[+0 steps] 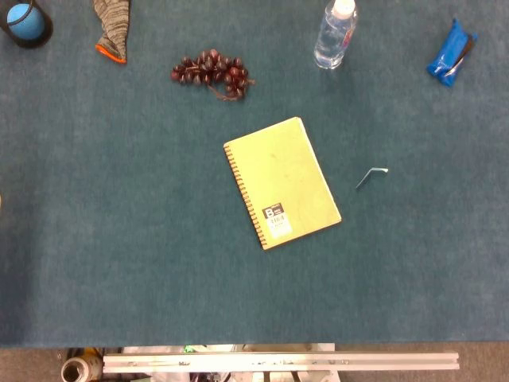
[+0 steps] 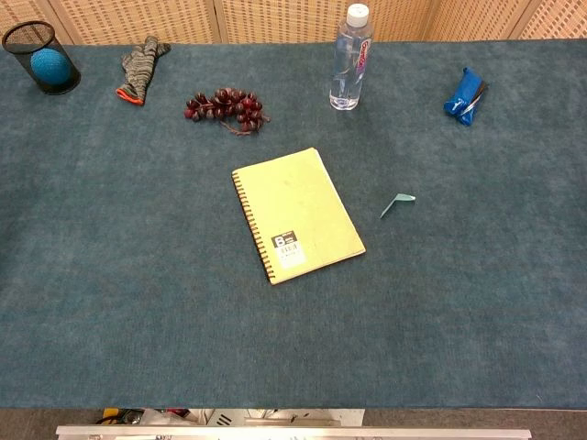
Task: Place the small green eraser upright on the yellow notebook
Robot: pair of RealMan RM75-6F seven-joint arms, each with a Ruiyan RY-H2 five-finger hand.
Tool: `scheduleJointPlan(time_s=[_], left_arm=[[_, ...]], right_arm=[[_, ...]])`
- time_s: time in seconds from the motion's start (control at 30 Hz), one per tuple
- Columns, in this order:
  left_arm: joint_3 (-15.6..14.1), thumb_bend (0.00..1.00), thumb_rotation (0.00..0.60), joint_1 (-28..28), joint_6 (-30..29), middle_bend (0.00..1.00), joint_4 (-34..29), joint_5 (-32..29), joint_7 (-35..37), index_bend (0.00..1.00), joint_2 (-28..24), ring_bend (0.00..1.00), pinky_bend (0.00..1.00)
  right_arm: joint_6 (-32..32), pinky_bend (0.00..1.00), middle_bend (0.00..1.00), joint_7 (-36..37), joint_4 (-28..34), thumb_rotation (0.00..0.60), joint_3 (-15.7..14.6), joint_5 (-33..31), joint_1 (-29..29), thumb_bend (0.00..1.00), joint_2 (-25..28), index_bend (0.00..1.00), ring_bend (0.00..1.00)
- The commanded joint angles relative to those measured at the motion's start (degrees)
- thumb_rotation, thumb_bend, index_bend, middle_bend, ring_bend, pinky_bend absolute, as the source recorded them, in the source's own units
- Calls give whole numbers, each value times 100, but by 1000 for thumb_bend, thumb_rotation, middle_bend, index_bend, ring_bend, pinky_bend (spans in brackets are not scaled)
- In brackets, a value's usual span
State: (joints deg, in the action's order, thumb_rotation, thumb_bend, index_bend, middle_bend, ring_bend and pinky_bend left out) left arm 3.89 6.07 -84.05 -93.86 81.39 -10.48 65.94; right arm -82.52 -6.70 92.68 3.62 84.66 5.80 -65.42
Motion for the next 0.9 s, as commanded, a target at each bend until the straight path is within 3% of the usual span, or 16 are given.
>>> scheduleJointPlan(time_s=[0.03, 0.47, 0.53, 0.67, 0.8, 0.9], left_arm=[[4, 313, 600, -3, -15, 249, 21, -3, -31, 198, 10, 200, 193], [-32, 313, 600, -45, -134, 249, 7, 155, 104, 199, -27, 199, 193], [-37, 313, 600, -47, -123, 249, 16, 151, 132, 200, -17, 199, 193], [-46, 313, 600, -56, -114, 249, 37, 140, 152, 200, -14, 199, 193], [-36, 313, 600, -74, -129, 250, 43, 105, 139, 200, -39, 199, 193], [-41, 313, 600, -88, -136, 250, 28, 101, 155, 200, -61, 199, 193]], right_arm=[[-11, 675, 512, 9, -10, 600, -3, 40, 10, 162, -10, 448, 516], [398, 675, 522, 463, 419, 600, 37, 418, 419, 162, 349, 448, 533], [595, 705, 551, 454, 487, 600, 60, 465, 578, 162, 390, 448, 579], [1049, 982, 718, 413, 520, 600, 105, 507, 924, 164, 361, 448, 798], [1525, 1000, 876, 220, 498, 600, 204, 424, 1311, 168, 171, 448, 973], [1797, 1000, 932, 38, 424, 600, 271, 339, 1549, 168, -17, 448, 1000]])
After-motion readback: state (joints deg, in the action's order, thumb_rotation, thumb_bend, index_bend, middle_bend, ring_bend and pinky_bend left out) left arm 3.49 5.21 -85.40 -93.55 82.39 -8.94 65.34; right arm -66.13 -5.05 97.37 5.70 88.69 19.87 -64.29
